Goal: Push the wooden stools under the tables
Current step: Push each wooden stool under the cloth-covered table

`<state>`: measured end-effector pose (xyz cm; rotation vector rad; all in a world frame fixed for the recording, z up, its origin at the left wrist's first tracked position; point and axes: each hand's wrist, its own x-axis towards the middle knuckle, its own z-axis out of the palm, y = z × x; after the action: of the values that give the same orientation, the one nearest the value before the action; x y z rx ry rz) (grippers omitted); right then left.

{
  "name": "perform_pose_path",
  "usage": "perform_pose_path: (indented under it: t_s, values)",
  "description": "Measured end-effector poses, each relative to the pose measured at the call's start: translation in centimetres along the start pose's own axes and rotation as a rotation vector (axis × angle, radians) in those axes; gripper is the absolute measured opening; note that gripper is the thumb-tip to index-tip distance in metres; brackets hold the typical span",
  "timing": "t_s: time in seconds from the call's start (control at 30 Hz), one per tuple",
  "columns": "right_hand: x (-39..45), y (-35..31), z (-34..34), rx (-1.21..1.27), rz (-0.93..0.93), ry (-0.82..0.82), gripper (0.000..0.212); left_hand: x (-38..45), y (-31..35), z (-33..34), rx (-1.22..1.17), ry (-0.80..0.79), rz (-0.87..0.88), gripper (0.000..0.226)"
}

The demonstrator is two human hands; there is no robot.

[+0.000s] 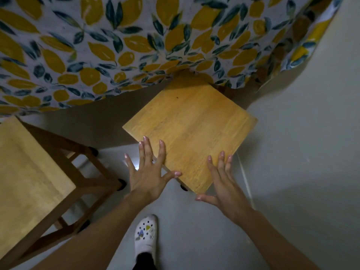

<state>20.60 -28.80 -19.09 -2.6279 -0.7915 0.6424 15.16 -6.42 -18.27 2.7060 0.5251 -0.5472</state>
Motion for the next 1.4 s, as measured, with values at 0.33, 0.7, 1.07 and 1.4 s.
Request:
perform_pose_path:
  t_s: [0.33,0.7,1.07,1.4]
  values:
    - [12.6,-1.4,-5.0,-0.058,0.041,-0.015,0.122,12.0,-1.6,-6.6,0.004,-0.012,0.037,0.095]
    - [15.4,-3.0,-7.3,-0.134,0.117,-0.018,0.111,15.1,-2.3,-9.1,-0.055,-0.049,0.078,0.097]
    - [7.2,-11.2,-2.4,-0.029,-0.04,0.09,0.117,0.0,-10.5,-5.8,-0.168,0.173,-0.021,0.074]
    - [-1.7,-25.2,6.1,-0.063,-0.349,-0.087,0.11,-21.4,-23.0,-1.7,-0.283,0.445,-0.403,0.062]
